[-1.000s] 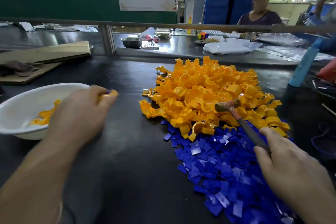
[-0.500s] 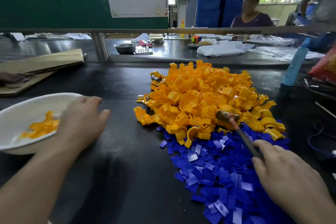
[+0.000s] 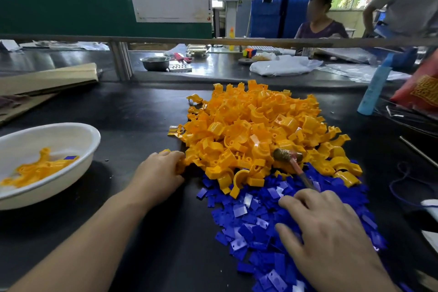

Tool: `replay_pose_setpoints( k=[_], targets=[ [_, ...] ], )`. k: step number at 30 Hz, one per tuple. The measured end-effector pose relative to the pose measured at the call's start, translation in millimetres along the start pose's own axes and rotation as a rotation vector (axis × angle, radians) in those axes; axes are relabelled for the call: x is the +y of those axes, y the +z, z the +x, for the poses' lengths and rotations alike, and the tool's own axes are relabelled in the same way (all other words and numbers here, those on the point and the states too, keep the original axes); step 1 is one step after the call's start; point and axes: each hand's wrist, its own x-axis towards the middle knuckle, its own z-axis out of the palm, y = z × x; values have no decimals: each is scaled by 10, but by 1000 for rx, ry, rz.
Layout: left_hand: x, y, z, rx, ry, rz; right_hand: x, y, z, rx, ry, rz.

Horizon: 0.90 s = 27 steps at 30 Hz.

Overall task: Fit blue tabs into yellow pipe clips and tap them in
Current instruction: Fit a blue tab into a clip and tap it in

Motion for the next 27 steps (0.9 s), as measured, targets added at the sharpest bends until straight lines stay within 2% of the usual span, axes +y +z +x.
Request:
replay_pose_setpoints(
  k=[2, 5, 7, 11, 14, 17, 22, 27],
  targets=[
    [63, -13, -119, 75, 5, 6, -42, -10, -12, 14, -34, 17],
    [197, -57, -281, 79, 44, 3, -75, 22, -46, -15, -75, 64],
    [269, -112, -371, 68, -8, -192, -74, 64, -62, -6, -92, 83],
    [400, -234, -511, 91, -158, -813, -153, 73, -32, -44, -138, 46],
    [538, -263, -610, -14, -296, -1124, -199, 61, 13, -104, -182, -10],
    [634, -179, -667, -79, -406, -1261, -262, 36, 71, -142, -207, -39],
    [640, -115, -688, -74, -487, -1374, -380, 122, 114, -133, -206, -8],
    [587, -127, -742, -279, -427, -1629, -337, 230, 119, -88, -200, 45]
  ],
)
